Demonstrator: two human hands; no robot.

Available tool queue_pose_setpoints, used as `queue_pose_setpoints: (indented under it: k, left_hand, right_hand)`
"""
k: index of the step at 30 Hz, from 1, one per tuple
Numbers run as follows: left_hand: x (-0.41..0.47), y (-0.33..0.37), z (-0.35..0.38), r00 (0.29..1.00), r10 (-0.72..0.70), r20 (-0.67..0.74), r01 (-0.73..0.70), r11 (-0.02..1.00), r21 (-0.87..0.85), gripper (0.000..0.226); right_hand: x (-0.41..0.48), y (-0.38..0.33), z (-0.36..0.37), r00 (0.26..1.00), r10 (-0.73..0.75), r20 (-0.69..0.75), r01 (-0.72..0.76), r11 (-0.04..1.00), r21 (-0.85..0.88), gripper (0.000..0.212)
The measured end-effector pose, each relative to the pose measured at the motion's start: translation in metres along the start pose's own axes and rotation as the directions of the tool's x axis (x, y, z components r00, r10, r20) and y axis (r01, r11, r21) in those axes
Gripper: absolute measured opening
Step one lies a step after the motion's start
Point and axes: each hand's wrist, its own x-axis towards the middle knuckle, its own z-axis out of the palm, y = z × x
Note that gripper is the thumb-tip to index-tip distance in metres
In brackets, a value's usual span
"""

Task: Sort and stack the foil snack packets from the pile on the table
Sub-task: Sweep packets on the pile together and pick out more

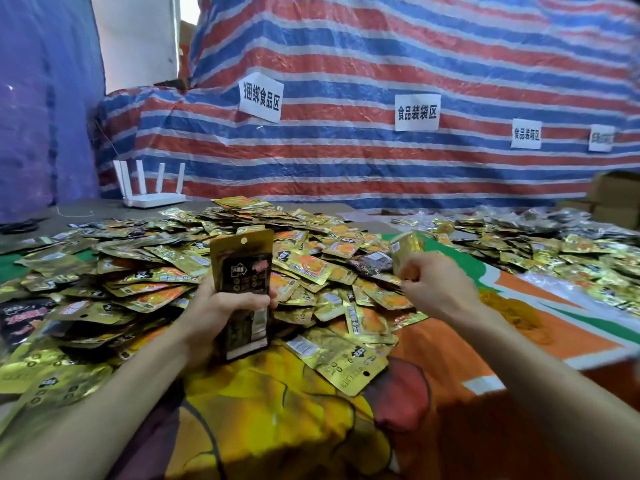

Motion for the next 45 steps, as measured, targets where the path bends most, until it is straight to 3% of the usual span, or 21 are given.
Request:
queue_pose_setpoints:
  k: [3,5,7,10,13,21,24,26,29,32,36,38,40,45]
  left_hand:
    - [0.0,0.003,0.0,0.996,-0.08,0.033,0.08,0.997,-0.002,0.048]
    - [-0.001,0.005,0.0,0.991,-0.115,0.066,0.113,0.993,0.028,0.048]
    - [-0.002,0.006,-0.002,0.989,-0.131,0.069,0.129,0.991,0.032,0.054]
    - [-0.003,0.006,0.0,0.995,-0.085,0.056,0.086,0.996,-0.022,0.059]
    - [-0.003,0.003,-0.001,0.997,-0.075,-0.026,0.074,0.996,-0.05,0.031]
    - [-0.001,0.005,-0.002,0.998,-0.057,-0.004,0.056,0.995,-0.078,0.038]
    - [-0.001,0.005,-0.003,0.996,-0.091,0.017,0.093,0.986,-0.14,0.045]
    - [-0.002,0.008,-0.004,0.99,-0.136,0.043,0.142,0.974,-0.178,0.047]
    - [-0.003,0.011,-0.005,0.977,-0.18,0.11,0.202,0.949,-0.243,0.053]
    - [-0.003,0.012,-0.007,0.967,-0.217,0.133,0.247,0.923,-0.295,0.052]
    - [-0.003,0.013,-0.011,0.963,-0.248,0.11,0.269,0.921,-0.283,0.05]
    - [-0.004,0.013,-0.01,0.963,-0.251,0.101,0.269,0.927,-0.262,0.047]
    - [-0.002,0.012,-0.011,0.966,-0.244,0.089,0.26,0.926,-0.273,0.044]
    - [0.005,0.008,-0.017,0.968,-0.24,0.07,0.249,0.912,-0.324,0.038]
  right_hand:
    - [0.004,0.044,-0.014,0.989,0.142,0.03,-0.125,0.94,-0.318,0.023]
    - [0.002,0.059,-0.009,0.973,0.199,0.117,-0.136,0.903,-0.407,0.022]
    - [0.0,0.067,-0.003,0.961,0.229,0.157,-0.153,0.908,-0.391,0.019]
    - [0.0,0.07,0.001,0.97,0.22,0.099,-0.173,0.92,-0.351,0.016]
    - [0.001,0.069,0.0,0.969,0.244,0.039,-0.219,0.922,-0.319,0.012]
    - [0.006,0.068,-0.01,0.929,0.365,-0.062,-0.369,0.922,-0.112,0.01]
    - [0.01,0.052,-0.01,0.959,0.277,-0.053,-0.278,0.961,-0.008,0.01]
    - [0.011,0.029,-0.005,0.988,0.157,0.001,-0.155,0.971,0.181,0.008]
    - [0.005,-0.018,0.007,0.991,0.004,0.132,-0.076,0.837,0.543,0.004]
    - [0.0,-0.066,0.027,0.958,-0.11,0.264,-0.115,0.696,0.709,0.004]
    - [-0.003,-0.118,0.054,0.918,-0.217,0.332,-0.125,0.636,0.762,0.011]
    - [-0.001,-0.13,0.064,0.95,-0.171,0.261,-0.104,0.614,0.782,0.01]
    - [0.001,-0.131,0.075,0.971,-0.097,0.217,-0.126,0.563,0.817,0.023]
    - [-0.001,-0.119,0.088,0.94,-0.155,0.305,-0.222,0.403,0.888,0.023]
